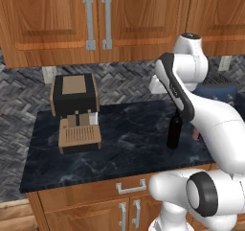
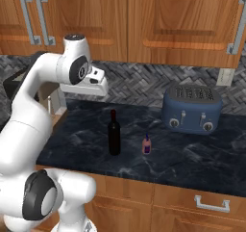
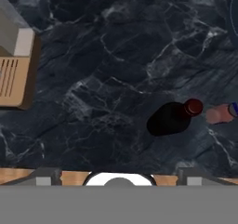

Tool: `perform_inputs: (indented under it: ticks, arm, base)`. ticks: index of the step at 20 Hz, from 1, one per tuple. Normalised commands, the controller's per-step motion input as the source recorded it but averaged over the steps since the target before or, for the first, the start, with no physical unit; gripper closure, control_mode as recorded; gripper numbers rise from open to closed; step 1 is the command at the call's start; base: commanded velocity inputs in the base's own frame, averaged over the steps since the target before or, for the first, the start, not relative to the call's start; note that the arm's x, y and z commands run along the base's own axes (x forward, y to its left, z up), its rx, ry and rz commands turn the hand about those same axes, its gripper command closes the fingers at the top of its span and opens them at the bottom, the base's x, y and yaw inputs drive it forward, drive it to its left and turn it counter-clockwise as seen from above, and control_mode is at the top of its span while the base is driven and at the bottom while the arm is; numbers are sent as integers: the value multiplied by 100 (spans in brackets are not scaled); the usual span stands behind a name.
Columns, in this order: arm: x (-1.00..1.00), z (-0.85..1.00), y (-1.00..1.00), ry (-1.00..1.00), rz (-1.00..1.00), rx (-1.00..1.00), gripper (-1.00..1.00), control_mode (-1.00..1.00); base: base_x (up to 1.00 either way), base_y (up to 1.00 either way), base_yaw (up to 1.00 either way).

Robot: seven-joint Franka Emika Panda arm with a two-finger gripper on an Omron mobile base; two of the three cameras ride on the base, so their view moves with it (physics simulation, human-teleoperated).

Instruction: There is a wine glass and glass cup on the dining counter. Place the wine bottle next to the wine glass and the juice bottle next to the glass cup.

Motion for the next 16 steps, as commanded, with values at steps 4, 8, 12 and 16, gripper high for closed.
perform_inputs:
  ticks: [4, 8, 12, 16]
  arm:
    - [-25, 0, -17, 0, 0, 0, -100, -100]
    - [-44, -7, -4, 0, -15, -3, -100, -100]
    - [-37, -21, 4, -3, -27, -11, -100, -100]
    - [-23, -19, 18, -8, -39, -8, -100, -100]
  base:
    - [0, 0, 0]
    - [0, 0, 0]
    - [0, 0, 0]
    - [0, 0, 0]
